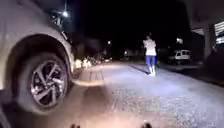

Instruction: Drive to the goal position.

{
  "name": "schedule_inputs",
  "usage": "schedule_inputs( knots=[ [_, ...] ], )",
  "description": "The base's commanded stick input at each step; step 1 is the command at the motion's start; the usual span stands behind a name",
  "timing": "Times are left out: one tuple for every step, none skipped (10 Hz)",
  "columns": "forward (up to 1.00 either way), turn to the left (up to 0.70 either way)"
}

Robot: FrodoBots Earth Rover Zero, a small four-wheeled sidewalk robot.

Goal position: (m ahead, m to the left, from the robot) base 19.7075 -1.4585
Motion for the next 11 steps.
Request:
schedule_inputs(
  knots=[
    [0.85,0.0],
    [0.85,0.0],
    [0.85,0.0],
    [0.85,0.0],
    [0.85,0.0],
    [0.85,0.0],
    [0.85,0.0],
    [0.85,0.0],
    [0.85,0.0],
    [0.85,0.0],
    [0.85,0.0]
  ],
)
